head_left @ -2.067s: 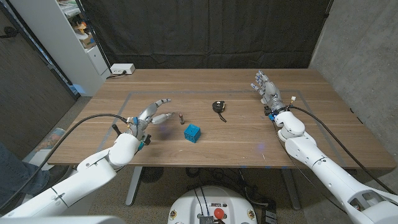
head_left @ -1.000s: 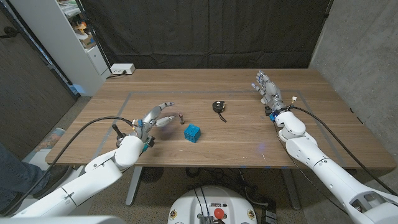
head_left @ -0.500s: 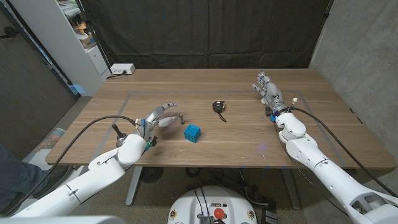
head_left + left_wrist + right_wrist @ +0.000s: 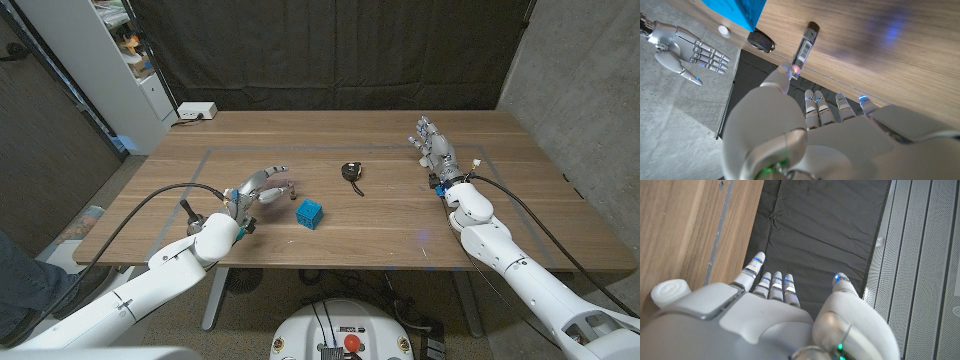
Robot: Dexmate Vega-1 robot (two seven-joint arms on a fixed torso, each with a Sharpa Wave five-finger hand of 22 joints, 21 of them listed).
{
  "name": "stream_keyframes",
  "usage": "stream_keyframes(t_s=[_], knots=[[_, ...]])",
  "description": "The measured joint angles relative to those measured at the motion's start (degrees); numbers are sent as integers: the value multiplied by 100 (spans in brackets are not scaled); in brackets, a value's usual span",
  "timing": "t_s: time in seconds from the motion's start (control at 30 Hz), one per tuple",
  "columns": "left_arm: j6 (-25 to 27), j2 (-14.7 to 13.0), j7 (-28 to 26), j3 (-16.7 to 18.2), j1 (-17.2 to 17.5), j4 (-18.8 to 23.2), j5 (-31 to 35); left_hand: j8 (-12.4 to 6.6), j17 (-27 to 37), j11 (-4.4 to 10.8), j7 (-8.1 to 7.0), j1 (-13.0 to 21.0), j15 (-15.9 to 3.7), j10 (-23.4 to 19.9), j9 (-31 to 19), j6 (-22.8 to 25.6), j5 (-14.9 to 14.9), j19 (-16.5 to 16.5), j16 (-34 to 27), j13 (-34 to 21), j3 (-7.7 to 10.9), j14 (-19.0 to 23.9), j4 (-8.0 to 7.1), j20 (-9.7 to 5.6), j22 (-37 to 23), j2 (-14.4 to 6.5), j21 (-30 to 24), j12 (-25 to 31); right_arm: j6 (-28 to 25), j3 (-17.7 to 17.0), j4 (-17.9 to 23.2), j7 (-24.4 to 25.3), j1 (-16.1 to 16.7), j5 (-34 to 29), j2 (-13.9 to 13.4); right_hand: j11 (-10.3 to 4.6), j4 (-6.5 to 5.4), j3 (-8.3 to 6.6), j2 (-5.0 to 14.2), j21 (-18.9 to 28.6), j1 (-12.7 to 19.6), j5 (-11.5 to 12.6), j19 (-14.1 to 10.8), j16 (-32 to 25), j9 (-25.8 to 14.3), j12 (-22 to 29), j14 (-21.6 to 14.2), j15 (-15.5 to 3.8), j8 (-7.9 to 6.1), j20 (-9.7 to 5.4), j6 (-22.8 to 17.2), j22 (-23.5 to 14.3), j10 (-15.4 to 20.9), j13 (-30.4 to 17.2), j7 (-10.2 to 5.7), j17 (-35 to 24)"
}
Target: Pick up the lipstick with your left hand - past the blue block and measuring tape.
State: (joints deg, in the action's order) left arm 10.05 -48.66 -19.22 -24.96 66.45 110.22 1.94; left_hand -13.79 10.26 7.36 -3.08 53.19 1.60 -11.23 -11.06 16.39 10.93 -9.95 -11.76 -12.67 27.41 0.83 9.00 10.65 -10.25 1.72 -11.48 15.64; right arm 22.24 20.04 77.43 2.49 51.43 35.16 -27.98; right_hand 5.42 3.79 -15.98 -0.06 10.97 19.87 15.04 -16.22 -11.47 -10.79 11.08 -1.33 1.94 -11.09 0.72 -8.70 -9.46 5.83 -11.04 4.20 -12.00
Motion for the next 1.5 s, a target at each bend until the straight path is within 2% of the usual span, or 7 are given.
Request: stream_keyframes(t_s=[0.63,0.87,1.23,1.5], knots=[[227,47,-95,-115,-25,63,56,0,0,3,-10,75,3,-64,1,52,0,0,0,1,-17,48,17,0,0,-31,0,0,60,-9,-170,-112,-96,37,32,0,0,0,0,0,0,0,0,0,0,0,0,0,0,0,0,0,0,-3,0,0],[300,79,-94,-181,-76,64,93,0,-1,14,-42,98,-29,-158,1,206,0,0,0,1,-17,80,17,0,0,-54,0,27,59,-26,-188,-132,-100,55,19,0,0,0,0,0,0,0,0,0,0,0,0,0,0,0,0,0,0,-3,0,0],[391,153,-134,-258,-126,99,148,-128,-13,227,-227,316,-78,-1057,-28,780,0,75,-83,-95,-58,522,9,72,1,-166,0,309,60,-53,-196,-145,-87,89,-9,0,16,16,0,0,0,0,0,0,0,0,0,0,0,0,0,0,0,-2,0,0],[514,198,-279,-275,-132,108,213,-285,3,333,-197,386,-205,-1587,-80,1206,-42,163,-164,-246,-114,927,-16,58,0,-236,0,499,53,-71,-195,-139,-64,98,-27,0,24,24,0,0,0,0,0,0,0,0,0,0,0,0,0,0,0,-1,0,0]])
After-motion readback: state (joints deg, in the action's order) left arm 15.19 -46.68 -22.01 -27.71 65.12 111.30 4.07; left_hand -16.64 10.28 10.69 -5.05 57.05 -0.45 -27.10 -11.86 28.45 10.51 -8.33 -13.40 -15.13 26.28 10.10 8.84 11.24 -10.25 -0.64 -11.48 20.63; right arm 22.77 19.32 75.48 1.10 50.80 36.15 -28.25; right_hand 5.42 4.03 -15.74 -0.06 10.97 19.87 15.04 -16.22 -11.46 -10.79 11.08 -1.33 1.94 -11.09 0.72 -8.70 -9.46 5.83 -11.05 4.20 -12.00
